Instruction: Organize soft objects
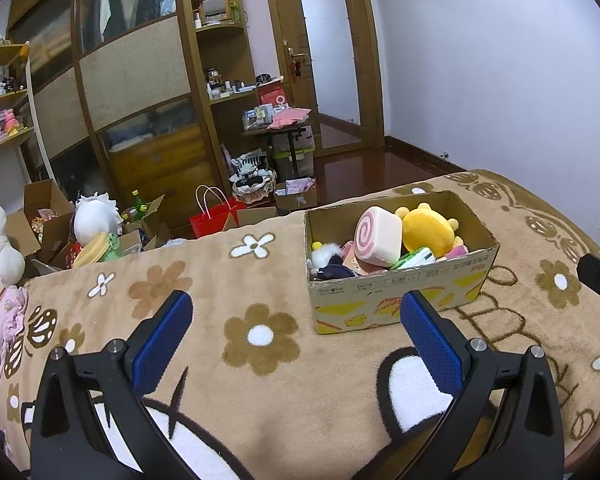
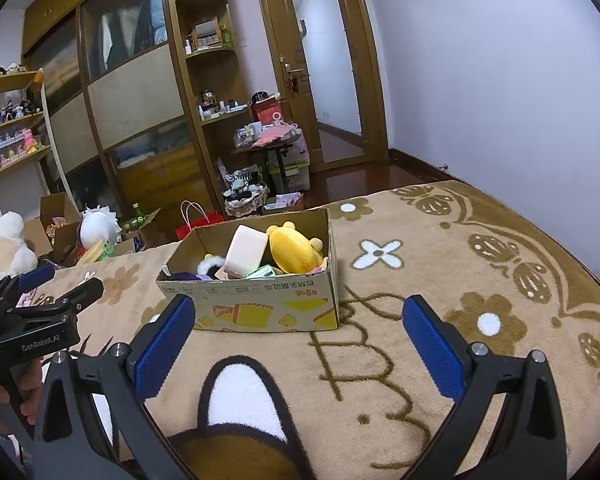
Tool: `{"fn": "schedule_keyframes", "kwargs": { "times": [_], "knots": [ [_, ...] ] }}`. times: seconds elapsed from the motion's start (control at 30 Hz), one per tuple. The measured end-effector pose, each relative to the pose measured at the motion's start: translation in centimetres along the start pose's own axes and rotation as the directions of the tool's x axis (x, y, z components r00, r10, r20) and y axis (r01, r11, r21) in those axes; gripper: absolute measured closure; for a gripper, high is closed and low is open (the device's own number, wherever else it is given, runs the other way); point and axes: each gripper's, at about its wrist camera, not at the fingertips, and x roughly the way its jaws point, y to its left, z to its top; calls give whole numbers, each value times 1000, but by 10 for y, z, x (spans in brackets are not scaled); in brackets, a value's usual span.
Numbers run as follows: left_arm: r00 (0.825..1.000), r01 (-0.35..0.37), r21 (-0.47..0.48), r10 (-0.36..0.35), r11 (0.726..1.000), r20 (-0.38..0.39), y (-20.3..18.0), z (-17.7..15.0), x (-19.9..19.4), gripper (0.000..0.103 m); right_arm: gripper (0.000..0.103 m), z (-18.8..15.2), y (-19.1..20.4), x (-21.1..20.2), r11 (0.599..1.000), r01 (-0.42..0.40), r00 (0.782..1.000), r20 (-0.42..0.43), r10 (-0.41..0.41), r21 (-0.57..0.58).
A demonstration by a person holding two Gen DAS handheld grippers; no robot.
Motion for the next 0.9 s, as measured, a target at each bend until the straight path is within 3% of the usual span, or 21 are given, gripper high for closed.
{"fn": "schedule_keyframes", "kwargs": {
  "times": [0.9],
  "knots": [
    [1000, 0, 14, 0, 1000, 0, -3, 3, -2, 0, 0, 3, 3, 4, 1000, 7, 1000, -13, -7, -11]
  ]
}}
